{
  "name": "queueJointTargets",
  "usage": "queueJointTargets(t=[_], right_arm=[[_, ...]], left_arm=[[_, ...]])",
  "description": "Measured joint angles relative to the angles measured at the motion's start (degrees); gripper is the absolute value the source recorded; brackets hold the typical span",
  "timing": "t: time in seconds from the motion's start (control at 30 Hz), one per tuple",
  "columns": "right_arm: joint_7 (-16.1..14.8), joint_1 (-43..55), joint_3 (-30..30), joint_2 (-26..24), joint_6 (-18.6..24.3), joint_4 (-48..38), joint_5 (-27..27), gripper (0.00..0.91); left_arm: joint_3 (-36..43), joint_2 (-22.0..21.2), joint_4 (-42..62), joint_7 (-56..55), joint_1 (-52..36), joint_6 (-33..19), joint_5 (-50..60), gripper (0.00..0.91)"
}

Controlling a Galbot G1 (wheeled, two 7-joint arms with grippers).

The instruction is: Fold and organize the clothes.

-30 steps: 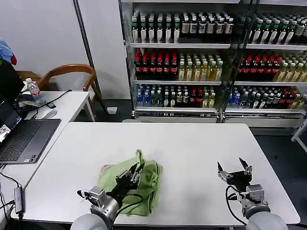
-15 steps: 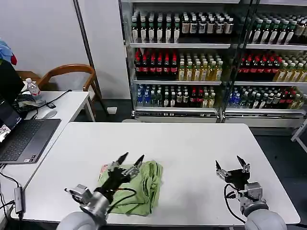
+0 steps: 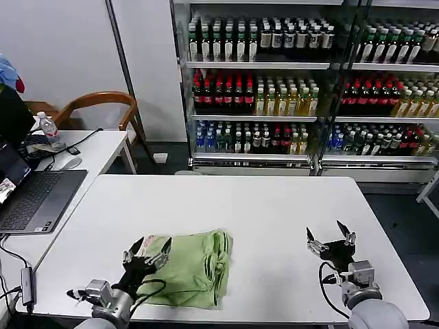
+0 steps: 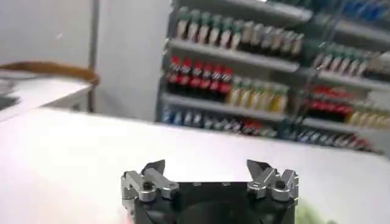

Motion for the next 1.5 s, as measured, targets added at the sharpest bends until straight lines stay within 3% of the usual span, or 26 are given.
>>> queueJointTargets(t=[0.4,0.83,0.87,0.9,0.93,0.97,1.5], right_arm=[[-0.01,-0.07,0.02,-0.41,0.23,0.39,-0.04,0.907],[-0.02,1.05,-1.19,-0.47,0.33,-0.48,-0.09,0.907],[-0.02,1.11,-1.25,-0.47,0.34,-0.53,-0.09,0.907],[-0.02,1.17,-1.31,-0.45,0.34,-0.6,-0.1,0.907],[-0.02,1.2,-1.34,-0.42,0.34,-0.67,-0.1,0.907],[-0.02,1.2,-1.36,-0.4,0.34,-0.71,-0.1,0.907],[-0.02,1.11,-1.26,-0.7,0.37,-1.13,-0.1,0.907]], left_arm=[[-0.05,-0.54,2.92,-5.14,0.93,5.03,3.12,0.907],[0.85,-1.59,4.81,-7.66,1.05,5.4,3.7,0.907],[0.99,-1.6,4.81,-7.79,1.1,5.53,3.73,0.675],[1.14,-1.65,4.83,-7.91,1.12,5.64,3.77,0.333],[1.3,-1.69,4.96,-8.07,1.08,5.79,3.95,0.071],[1.45,-1.77,5.13,-8.18,1.02,5.89,4.05,0.04],[3.2,-2.12,7.0,-6.08,1.06,3.33,2.76,0.04]])
